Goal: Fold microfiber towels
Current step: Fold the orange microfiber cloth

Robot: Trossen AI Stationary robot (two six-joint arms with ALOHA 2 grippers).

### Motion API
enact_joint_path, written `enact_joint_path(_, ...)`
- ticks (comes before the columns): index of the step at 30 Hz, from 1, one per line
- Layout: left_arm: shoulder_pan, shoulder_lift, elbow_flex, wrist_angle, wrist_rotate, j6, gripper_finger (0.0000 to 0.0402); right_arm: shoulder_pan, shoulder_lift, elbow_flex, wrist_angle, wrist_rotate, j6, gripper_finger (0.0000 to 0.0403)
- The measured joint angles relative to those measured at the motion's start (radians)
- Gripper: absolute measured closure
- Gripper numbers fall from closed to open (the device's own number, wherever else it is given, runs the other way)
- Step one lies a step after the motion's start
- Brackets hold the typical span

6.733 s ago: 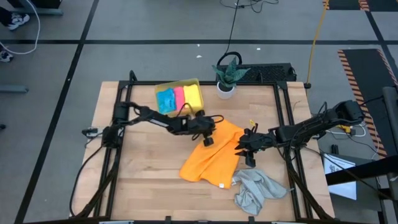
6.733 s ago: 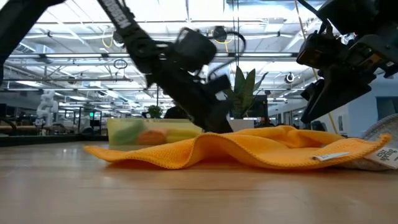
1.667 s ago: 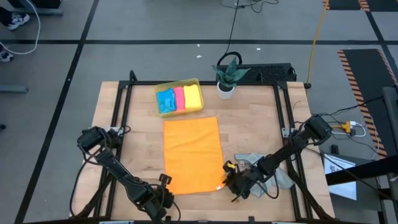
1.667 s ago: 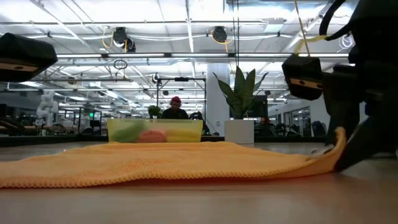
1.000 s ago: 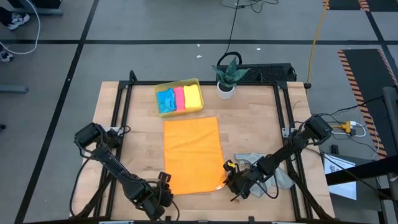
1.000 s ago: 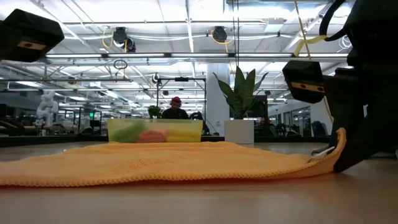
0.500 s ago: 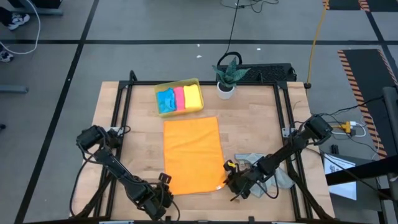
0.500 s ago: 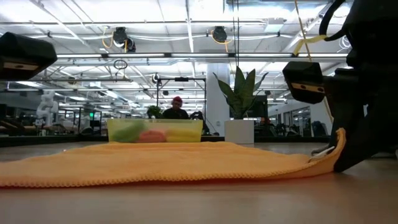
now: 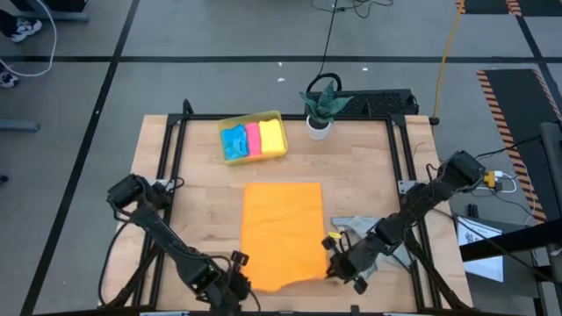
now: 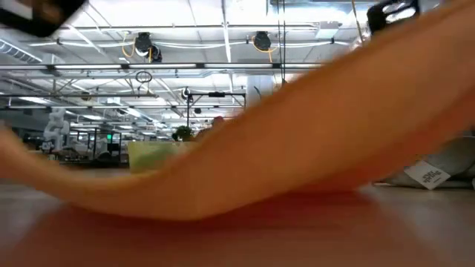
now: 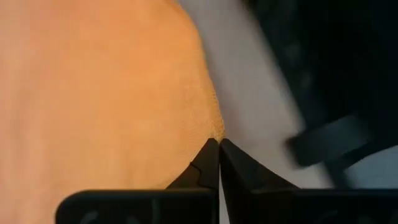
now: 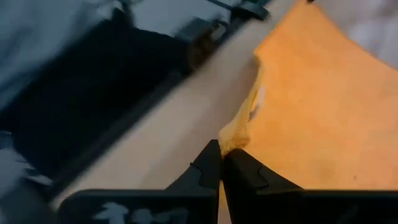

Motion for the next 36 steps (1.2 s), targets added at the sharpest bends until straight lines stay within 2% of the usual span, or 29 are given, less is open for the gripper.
enact_joint_path(6,-0.008,-0.028,0.114,-0.005,-0.025,0.052,0.0398,0.05,-0.004,0.0,0.06,-0.035,0.014,0.0402)
enact_joint_path(11,-0.018,-0.026,0.145,-0.09,-0.117,0.057,0.0398,0.092,-0.045,-0.001,0.002,-0.011,0.033,0.0402)
enact_joint_path(19,0.002,-0.026,0.137,-0.371,-0.462,-0.148,0.0399,0.111,-0.213,-0.001,-0.264,0.402,0.22,0.0402)
enact_joint_path(22,0.026,-0.026,0.11,-0.441,-0.586,-0.241,0.0397,0.07,-0.243,-0.019,-0.293,0.468,0.28,0.0402)
enact_joint_path(24,0.053,-0.027,0.074,-0.453,-0.643,-0.3,0.0397,0.031,-0.246,-0.044,-0.305,0.473,0.317,0.0402)
enact_joint_path(30,0.16,-0.027,-0.069,-0.422,-0.664,-0.408,0.0396,-0.09,-0.244,-0.117,-0.304,0.498,0.41,0.0402)
enact_joint_path(33,0.205,-0.027,-0.128,-0.424,-0.664,-0.449,0.0399,-0.135,-0.245,-0.124,-0.314,0.549,0.443,0.0402)
enact_joint_path(36,0.24,-0.027,-0.165,-0.423,-0.678,-0.477,0.0397,-0.178,-0.245,-0.124,-0.353,0.547,0.473,0.0402)
